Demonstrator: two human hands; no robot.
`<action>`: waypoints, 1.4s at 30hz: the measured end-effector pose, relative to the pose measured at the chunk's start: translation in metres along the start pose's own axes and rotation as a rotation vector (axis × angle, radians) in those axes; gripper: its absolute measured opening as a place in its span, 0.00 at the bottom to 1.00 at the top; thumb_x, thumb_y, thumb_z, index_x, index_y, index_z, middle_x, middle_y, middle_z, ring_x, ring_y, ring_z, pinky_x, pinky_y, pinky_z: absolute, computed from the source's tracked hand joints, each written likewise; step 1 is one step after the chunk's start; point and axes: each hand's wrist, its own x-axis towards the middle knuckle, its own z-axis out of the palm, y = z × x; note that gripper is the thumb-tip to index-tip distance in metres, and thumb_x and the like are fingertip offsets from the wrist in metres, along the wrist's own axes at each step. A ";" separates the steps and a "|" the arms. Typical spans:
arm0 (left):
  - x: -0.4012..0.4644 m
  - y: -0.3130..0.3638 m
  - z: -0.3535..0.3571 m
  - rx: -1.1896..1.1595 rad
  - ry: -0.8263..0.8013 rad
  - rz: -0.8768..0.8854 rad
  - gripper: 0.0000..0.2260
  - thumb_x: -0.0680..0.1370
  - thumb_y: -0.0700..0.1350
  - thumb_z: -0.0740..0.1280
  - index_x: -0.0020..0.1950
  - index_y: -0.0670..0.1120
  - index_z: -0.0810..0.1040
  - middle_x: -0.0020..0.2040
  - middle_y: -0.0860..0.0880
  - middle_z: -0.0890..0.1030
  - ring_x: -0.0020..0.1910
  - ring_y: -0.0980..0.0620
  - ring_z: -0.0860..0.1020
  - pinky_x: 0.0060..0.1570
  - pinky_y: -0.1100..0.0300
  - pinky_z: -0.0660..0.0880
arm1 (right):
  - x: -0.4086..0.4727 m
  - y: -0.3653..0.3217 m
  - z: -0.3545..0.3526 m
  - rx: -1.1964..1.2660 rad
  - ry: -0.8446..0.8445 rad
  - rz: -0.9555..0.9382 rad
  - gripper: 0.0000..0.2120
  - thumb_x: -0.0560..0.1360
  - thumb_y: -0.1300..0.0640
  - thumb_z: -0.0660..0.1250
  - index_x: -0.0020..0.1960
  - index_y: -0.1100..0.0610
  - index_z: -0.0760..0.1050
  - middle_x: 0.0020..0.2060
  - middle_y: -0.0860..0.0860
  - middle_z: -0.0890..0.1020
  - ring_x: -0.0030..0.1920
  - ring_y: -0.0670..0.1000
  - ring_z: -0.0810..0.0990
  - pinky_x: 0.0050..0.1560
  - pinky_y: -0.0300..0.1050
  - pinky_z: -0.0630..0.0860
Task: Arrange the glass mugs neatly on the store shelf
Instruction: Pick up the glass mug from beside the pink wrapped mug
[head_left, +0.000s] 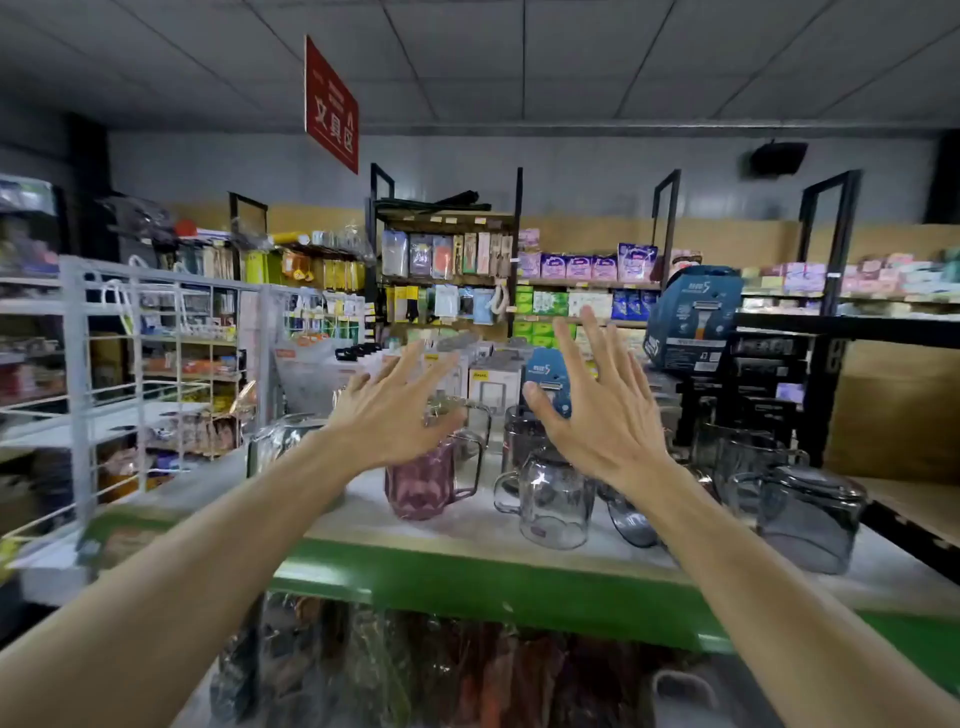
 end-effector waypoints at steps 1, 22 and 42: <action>0.000 -0.002 0.004 0.020 -0.075 -0.006 0.37 0.76 0.72 0.53 0.80 0.62 0.43 0.83 0.45 0.43 0.78 0.39 0.61 0.71 0.31 0.57 | -0.001 -0.003 0.001 -0.003 -0.008 -0.004 0.37 0.78 0.30 0.44 0.80 0.45 0.37 0.80 0.51 0.37 0.80 0.59 0.41 0.78 0.61 0.45; 0.065 -0.090 -0.009 -0.499 0.256 0.010 0.33 0.72 0.62 0.70 0.73 0.52 0.62 0.54 0.44 0.79 0.58 0.41 0.74 0.61 0.44 0.68 | 0.009 -0.125 0.025 0.084 -0.116 -0.029 0.33 0.80 0.35 0.53 0.80 0.46 0.50 0.81 0.46 0.49 0.79 0.51 0.54 0.73 0.60 0.61; 0.061 -0.214 0.032 -0.525 0.180 -0.090 0.34 0.68 0.68 0.68 0.68 0.53 0.65 0.50 0.43 0.80 0.52 0.40 0.76 0.54 0.43 0.74 | 0.026 -0.237 0.114 0.219 -0.330 0.138 0.38 0.65 0.31 0.67 0.69 0.48 0.66 0.57 0.53 0.76 0.56 0.55 0.77 0.61 0.59 0.76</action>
